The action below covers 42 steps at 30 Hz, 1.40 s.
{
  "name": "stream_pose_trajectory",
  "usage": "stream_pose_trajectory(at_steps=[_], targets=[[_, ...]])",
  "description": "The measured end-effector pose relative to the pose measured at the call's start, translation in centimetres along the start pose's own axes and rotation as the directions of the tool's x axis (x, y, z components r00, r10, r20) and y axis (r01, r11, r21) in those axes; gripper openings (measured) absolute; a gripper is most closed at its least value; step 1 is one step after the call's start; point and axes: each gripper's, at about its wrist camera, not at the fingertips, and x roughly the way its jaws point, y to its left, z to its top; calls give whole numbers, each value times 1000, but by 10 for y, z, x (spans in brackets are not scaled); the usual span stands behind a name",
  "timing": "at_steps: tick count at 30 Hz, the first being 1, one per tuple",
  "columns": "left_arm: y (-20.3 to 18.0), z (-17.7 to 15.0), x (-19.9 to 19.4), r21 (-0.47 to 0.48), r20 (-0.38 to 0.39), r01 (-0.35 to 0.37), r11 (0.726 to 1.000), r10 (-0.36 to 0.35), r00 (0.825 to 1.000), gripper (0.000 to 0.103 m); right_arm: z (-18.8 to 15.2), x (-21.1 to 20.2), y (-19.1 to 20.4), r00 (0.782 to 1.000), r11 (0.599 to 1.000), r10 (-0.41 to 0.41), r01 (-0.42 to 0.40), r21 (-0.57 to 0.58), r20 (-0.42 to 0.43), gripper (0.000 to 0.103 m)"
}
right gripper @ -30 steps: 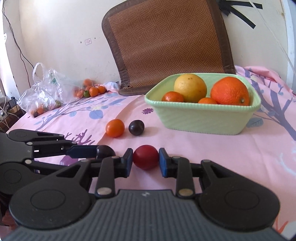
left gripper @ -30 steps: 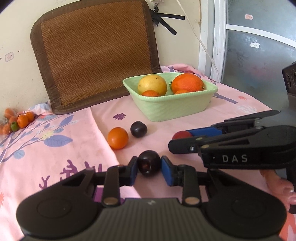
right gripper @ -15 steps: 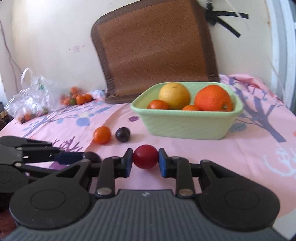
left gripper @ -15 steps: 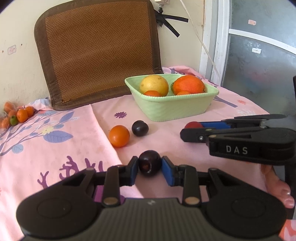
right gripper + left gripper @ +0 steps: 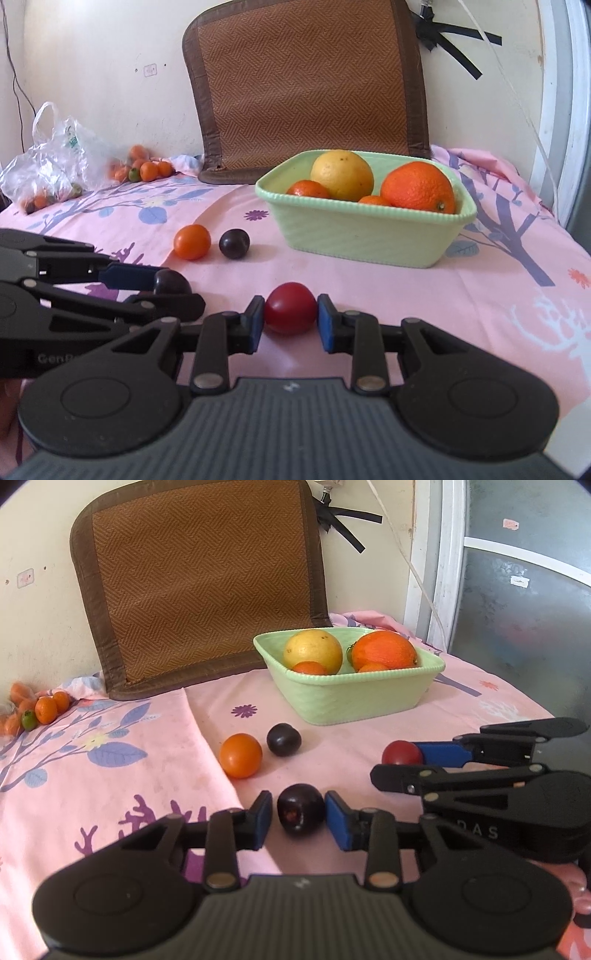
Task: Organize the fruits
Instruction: 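Carry both plums over the green bowl and open both tools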
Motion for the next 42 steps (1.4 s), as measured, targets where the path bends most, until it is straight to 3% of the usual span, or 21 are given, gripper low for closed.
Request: stream_pose_trajectory(at_steps=[26, 31, 35, 38, 42], targets=[[9, 0, -8, -51, 42, 51, 997, -49, 998, 28, 1, -9, -4, 997, 999, 27, -29, 34, 67, 32], [15, 35, -7, -94, 88, 115, 989, -107, 990, 28, 23, -20, -10, 984, 1000, -9, 3, 30, 180, 32], [17, 75, 6, -132, 112, 156, 979, -142, 983, 28, 44, -15, -20, 963, 996, -83, 85, 3, 256, 32], [16, 96, 26, -130, 108, 150, 980, -137, 985, 28, 50, 6, -29, 964, 992, -116, 123, -12, 241, 32], [20, 106, 55, -166, 66, 164, 972, -155, 986, 28, 49, 25, -35, 968, 994, -106, 110, -7, 226, 33]])
